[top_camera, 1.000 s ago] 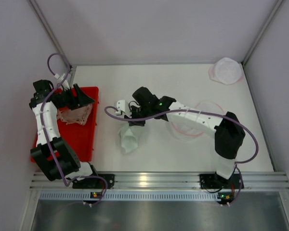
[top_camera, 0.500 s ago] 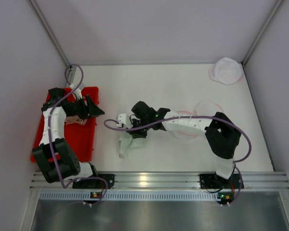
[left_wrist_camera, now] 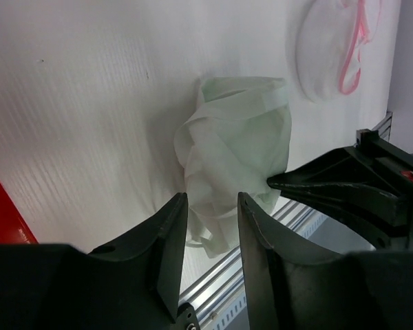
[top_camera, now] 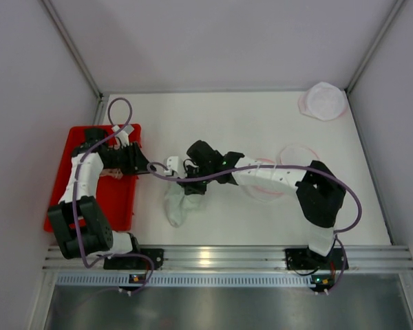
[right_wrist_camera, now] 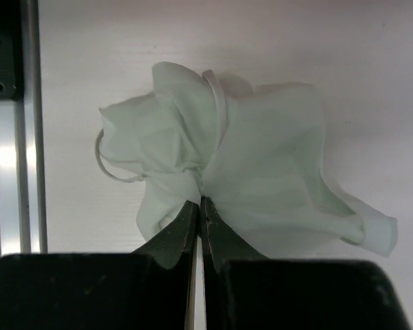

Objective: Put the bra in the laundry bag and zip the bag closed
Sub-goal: Adjust the bra at the center of the board.

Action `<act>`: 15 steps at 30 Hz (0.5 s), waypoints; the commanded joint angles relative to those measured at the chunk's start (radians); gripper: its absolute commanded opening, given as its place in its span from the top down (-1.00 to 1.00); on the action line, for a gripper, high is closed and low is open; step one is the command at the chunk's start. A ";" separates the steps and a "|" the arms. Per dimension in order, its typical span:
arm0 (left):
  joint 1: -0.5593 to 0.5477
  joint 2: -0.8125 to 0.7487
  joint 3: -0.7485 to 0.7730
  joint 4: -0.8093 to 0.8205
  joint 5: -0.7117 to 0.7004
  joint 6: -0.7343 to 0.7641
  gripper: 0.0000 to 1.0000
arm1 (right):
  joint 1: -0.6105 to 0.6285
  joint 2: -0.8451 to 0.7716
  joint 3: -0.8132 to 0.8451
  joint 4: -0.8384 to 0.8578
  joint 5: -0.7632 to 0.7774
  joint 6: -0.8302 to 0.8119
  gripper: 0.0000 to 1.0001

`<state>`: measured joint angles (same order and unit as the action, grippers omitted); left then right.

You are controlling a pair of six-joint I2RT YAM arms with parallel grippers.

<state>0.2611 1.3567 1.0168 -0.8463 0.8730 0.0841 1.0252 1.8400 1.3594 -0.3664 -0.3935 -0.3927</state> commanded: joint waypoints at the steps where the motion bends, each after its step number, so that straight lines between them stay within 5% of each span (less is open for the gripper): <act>1: 0.006 0.036 0.014 0.013 -0.003 -0.024 0.17 | 0.009 -0.002 0.139 0.047 -0.060 0.069 1.00; 5: -0.002 0.062 0.020 -0.010 -0.003 -0.033 0.10 | 0.025 0.039 0.196 0.037 -0.106 0.100 1.00; 7: -0.008 0.076 0.013 -0.023 0.000 -0.037 -0.17 | 0.029 0.059 0.195 0.035 -0.110 0.107 1.00; 11: -0.026 0.099 0.009 -0.030 -0.019 -0.041 -0.29 | 0.030 0.054 0.138 0.081 -0.134 0.132 1.00; 15: -0.026 0.114 0.049 -0.030 -0.037 -0.056 -0.30 | 0.064 0.065 0.107 0.119 -0.163 0.135 0.68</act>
<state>0.2363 1.4651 1.0199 -0.8642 0.8417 0.0448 1.0443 1.8957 1.4784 -0.3199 -0.5014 -0.2695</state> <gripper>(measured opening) 0.649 0.126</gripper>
